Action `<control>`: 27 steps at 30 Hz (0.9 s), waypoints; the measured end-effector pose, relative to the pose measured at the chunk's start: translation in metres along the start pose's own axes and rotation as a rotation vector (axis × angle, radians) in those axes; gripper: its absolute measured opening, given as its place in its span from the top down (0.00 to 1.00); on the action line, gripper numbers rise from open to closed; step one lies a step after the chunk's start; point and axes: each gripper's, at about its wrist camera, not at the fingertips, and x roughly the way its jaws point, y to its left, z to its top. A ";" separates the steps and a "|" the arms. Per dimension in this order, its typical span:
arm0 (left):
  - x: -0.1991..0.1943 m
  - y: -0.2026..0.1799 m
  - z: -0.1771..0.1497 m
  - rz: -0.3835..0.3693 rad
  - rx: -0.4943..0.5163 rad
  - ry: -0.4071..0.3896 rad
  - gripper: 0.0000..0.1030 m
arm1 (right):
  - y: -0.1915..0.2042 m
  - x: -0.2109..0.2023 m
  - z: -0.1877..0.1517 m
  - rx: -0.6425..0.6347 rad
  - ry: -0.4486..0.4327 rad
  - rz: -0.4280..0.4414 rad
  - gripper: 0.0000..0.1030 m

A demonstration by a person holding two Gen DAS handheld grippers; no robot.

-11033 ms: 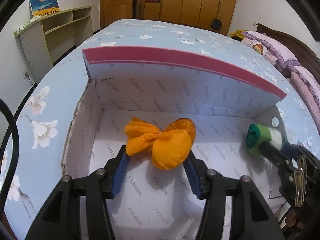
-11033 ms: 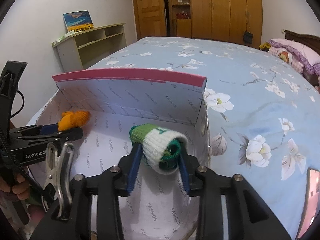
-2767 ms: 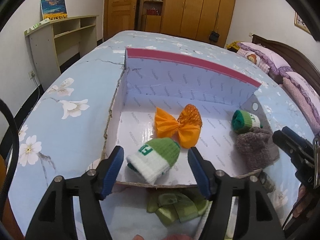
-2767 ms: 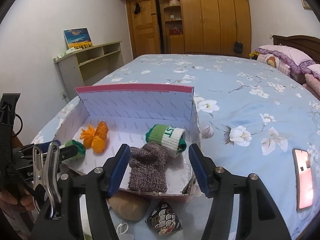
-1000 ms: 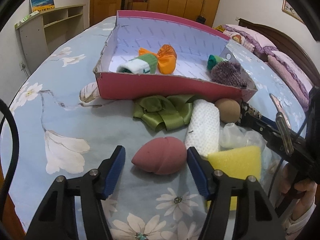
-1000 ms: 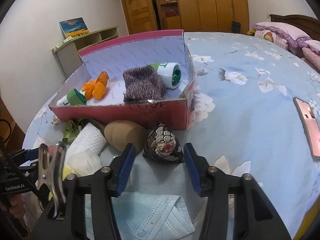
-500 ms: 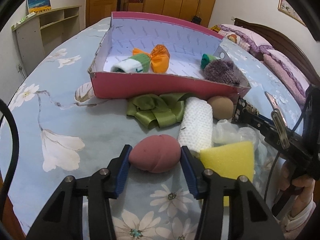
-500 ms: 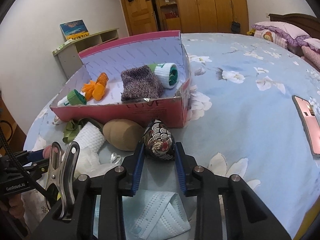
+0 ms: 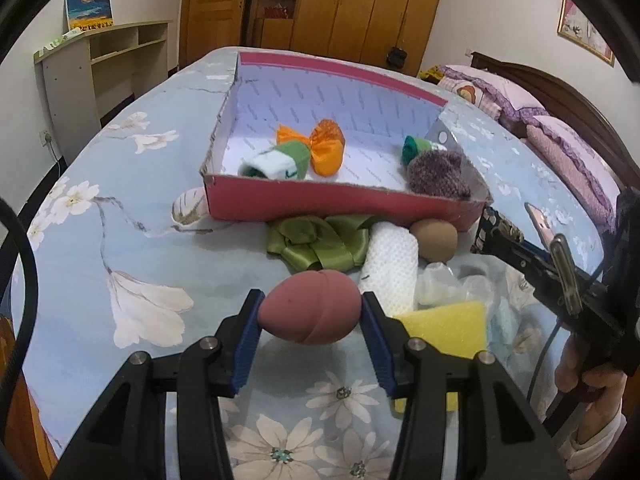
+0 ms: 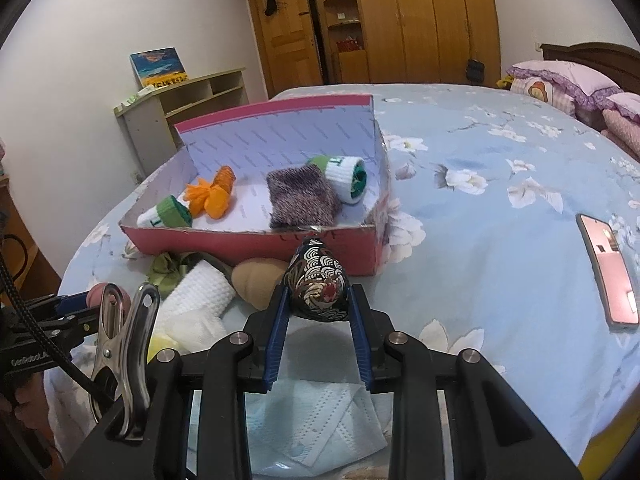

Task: Organize soft objects
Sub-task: 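Grasp the pink sponge egg with the left gripper while the right carries the pouch toward the box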

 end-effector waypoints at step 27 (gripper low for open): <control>0.000 -0.039 0.069 -0.007 0.090 -0.106 0.51 | 0.023 -0.005 0.041 -0.116 -0.049 0.017 0.70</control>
